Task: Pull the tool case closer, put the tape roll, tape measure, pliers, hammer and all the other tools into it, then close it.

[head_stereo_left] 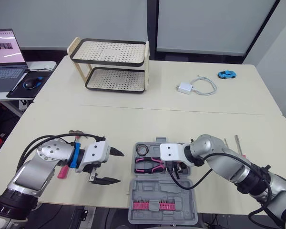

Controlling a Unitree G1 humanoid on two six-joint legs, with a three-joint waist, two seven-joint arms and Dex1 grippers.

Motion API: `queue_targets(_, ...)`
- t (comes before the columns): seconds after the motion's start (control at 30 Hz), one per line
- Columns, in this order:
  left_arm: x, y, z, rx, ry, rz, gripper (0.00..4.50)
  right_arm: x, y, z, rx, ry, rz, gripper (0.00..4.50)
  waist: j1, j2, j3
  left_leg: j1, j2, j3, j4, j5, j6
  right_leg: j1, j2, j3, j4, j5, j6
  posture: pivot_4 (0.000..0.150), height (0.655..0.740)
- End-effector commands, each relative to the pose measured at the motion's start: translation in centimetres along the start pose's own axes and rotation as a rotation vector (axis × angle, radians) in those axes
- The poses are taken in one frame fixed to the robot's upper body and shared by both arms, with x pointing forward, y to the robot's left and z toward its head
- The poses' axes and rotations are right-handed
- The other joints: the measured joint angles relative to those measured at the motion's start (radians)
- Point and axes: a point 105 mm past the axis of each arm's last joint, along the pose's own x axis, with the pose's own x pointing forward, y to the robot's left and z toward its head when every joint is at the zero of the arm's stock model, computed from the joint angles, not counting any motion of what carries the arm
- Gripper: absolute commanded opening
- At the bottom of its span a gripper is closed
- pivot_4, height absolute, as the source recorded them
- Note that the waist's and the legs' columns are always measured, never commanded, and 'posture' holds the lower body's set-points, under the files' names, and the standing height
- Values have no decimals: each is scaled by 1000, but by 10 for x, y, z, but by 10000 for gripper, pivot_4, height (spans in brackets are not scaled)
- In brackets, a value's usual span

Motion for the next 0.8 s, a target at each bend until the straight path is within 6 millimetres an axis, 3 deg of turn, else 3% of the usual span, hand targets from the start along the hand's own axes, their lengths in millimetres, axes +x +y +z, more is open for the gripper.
queue_targets(0.03, 0, 1, 7, 34, -11, 8, 45000, -7, -7, 9, -6, -42, -30, 25360, 0, 0, 0, 0, 0, 0, 0, 0, 0, 0, 0, 0, 0, 0, 0, 1500, 7350)
queue_targets(0.13, 0, 2, 7, 30, -10, 14, 45000, -17, -10, 21, -21, -94, -36, 31491, 0, 0, 0, 0, 0, 0, 0, 0, 0, 0, 0, 0, 0, 0, 0, 1500, 7350)
queue_targets(0.33, -1, 3, 6, 19, -9, 27, 45000, -33, -8, 55, -34, -285, -31, 31491, 0, 0, 0, 0, 0, 0, 0, 0, 0, 0, 0, 0, 1, 0, 0, 1500, 7350)
queue_targets(0.67, -1, 5, 7, 13, -23, 48, 45000, -3, -20, 50, -15, -265, -95, 13995, -1, 0, 0, 1, 0, 0, 0, 0, 0, 0, 0, 0, 2, 0, 0, 1500, 7350)
queue_targets(0.8, -2, 4, 6, 11, -20, 55, 45000, 11, -17, 41, -3, -229, -78, 6273, -3, 0, 0, 1, 0, 0, 0, 0, 0, -1, 0, 0, 2, 0, 0, 1500, 7350)
